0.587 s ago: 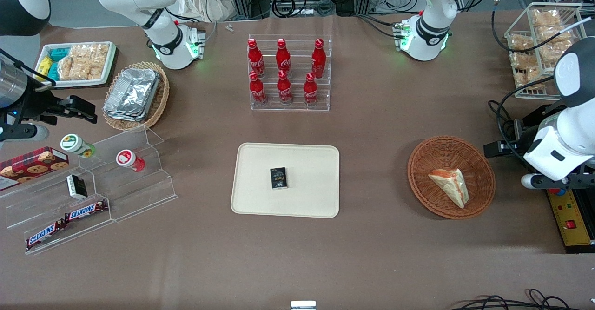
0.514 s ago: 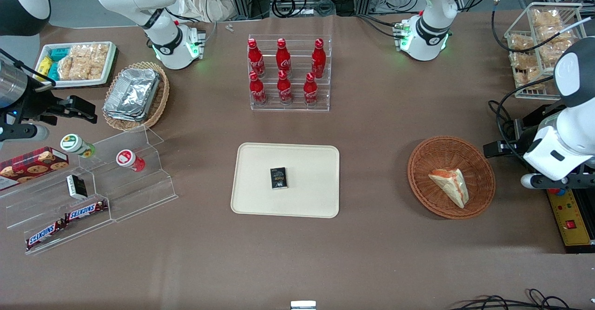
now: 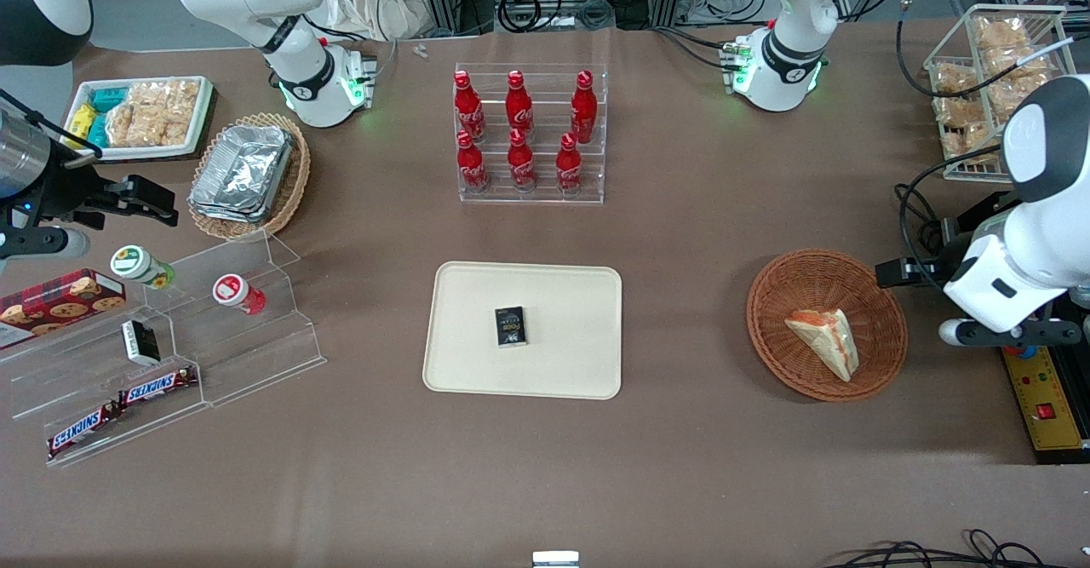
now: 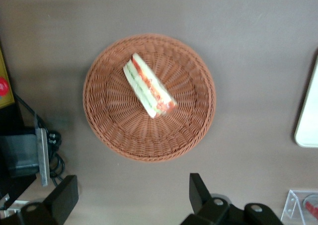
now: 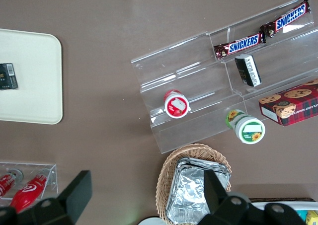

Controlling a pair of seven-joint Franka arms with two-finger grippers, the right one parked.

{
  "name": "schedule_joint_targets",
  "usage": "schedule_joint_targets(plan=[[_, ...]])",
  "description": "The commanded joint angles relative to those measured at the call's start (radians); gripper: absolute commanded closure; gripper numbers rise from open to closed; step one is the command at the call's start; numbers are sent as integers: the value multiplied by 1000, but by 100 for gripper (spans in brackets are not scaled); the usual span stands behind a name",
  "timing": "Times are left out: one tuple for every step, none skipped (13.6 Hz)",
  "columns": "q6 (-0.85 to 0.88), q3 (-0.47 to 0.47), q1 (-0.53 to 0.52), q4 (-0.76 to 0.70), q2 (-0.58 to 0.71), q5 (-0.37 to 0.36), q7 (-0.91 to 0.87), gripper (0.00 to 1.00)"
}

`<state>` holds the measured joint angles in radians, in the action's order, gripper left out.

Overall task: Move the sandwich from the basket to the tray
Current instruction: 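Move the left gripper down over the wrapped sandwich in the wicker basket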

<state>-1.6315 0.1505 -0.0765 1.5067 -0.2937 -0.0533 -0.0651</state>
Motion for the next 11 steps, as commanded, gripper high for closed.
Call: schedule_joint_targets(plan=[[-146,0,-9,148,10,9,-27,1],[-224,0,-12,205,17,9,-60,1],[-290,0,-14,249,18,10,-103,1],[-342,0,-14,292,16,10,-137,1],[-388,-2,-14,334,15,10,-168,1],[-427,-3,-14,364,8,10,-206,1],[-474,-3,-14,386,-8,10,-240,1],[-525,-5,-23,398,-22,10,-278,1],[-575,-3,-37,405,-39,10,-326,1],[-620,-3,-39,406,-51,12,-376,1],[-658,-3,-39,406,-65,21,-421,1]])
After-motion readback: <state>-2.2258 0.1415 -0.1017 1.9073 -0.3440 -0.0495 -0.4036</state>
